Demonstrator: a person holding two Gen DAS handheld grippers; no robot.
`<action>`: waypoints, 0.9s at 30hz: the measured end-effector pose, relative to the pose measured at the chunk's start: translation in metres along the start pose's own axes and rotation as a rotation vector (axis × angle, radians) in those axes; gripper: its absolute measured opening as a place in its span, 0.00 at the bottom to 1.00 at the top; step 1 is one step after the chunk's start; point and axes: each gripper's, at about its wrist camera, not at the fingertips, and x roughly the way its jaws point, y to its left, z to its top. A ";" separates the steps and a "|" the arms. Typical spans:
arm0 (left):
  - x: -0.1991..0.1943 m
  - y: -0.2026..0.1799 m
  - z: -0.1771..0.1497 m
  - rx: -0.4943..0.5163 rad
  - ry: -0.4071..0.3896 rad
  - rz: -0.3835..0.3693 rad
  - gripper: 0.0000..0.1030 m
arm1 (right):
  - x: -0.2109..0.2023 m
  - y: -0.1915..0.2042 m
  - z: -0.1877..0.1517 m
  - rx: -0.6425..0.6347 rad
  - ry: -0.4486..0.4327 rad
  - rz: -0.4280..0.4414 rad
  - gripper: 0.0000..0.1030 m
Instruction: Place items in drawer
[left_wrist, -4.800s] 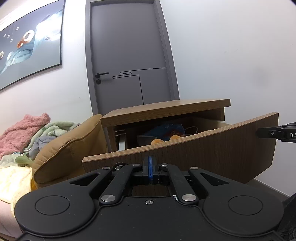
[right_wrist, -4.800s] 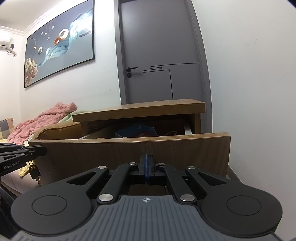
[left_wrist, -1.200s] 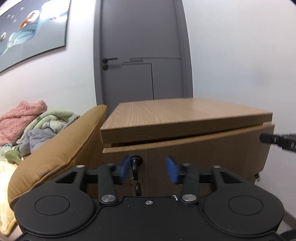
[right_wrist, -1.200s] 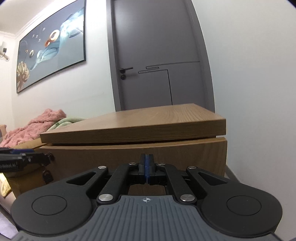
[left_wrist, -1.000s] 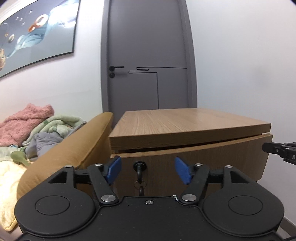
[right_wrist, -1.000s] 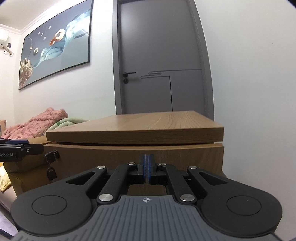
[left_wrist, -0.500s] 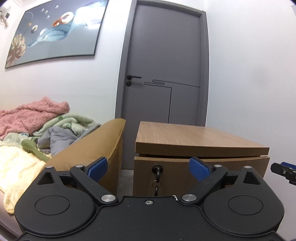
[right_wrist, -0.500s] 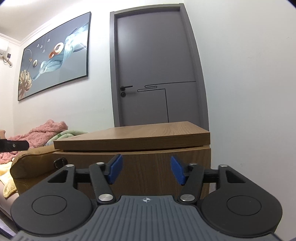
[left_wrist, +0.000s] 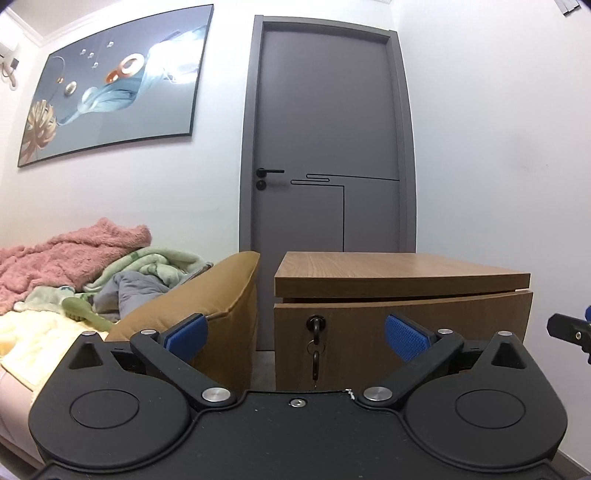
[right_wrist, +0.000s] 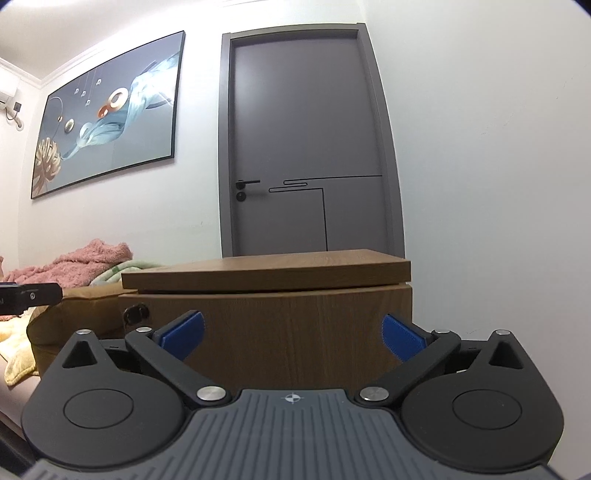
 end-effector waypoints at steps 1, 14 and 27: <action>-0.001 -0.001 -0.001 0.006 -0.005 0.002 0.99 | -0.002 0.001 -0.001 0.000 -0.003 0.001 1.00; 0.007 -0.016 -0.002 0.007 -0.108 -0.005 0.99 | -0.006 -0.017 0.003 0.058 -0.126 -0.008 1.00; 0.007 -0.019 0.000 -0.043 -0.109 -0.070 0.99 | -0.015 -0.007 0.000 0.022 -0.126 0.002 1.00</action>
